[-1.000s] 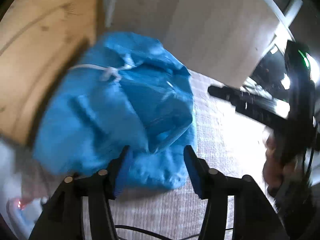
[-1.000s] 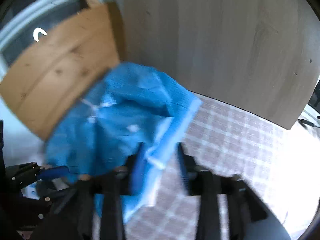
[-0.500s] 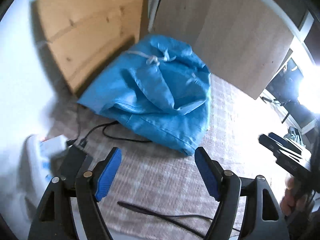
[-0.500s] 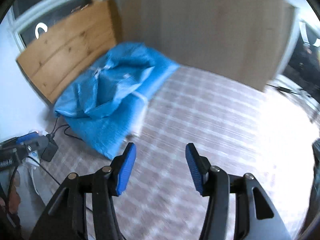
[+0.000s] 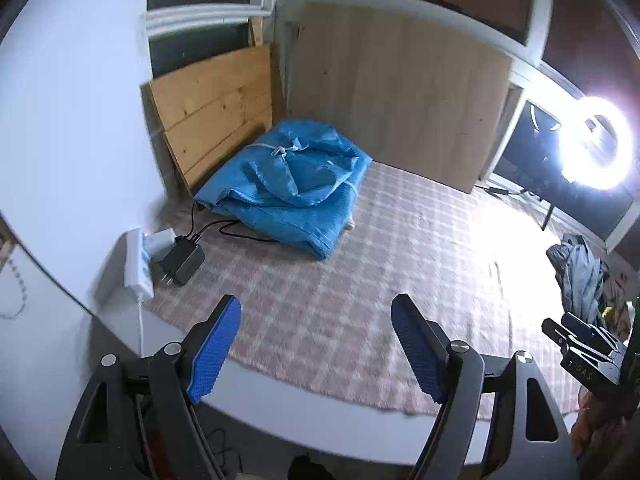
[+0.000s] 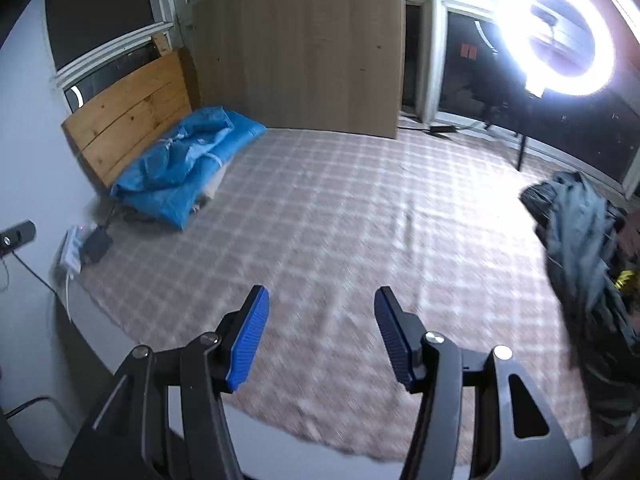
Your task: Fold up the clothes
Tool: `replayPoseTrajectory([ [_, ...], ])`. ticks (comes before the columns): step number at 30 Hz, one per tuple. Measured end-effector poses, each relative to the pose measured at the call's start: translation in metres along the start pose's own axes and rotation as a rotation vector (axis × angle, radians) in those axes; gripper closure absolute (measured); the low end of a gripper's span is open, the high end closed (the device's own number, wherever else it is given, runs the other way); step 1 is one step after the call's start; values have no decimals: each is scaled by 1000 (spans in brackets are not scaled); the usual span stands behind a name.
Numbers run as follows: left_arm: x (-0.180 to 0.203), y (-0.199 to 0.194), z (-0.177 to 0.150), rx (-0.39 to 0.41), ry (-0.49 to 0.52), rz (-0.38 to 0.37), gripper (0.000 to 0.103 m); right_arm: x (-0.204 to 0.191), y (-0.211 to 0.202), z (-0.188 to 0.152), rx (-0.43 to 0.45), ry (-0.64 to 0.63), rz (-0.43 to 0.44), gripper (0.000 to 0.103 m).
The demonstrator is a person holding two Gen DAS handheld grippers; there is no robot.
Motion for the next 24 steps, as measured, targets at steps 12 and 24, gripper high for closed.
replayPoseTrajectory([
  [12,25,-64,-26,69,28,-37,26,24,-50,-36,29,-3,4,49],
  [24,21,-80,-40,92,6,-51,26,8,-57,-42,38,-78,15,49],
])
Point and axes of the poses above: each gripper's, at about its wrist camera, not at the fingertips, and y roughly the way its jaws point, x to its right, z to its top, the point moved 4 cm from there along y, roughly the way its jaws point, and after that the axes turned 4 degrees about z, right-handed, at the moved point
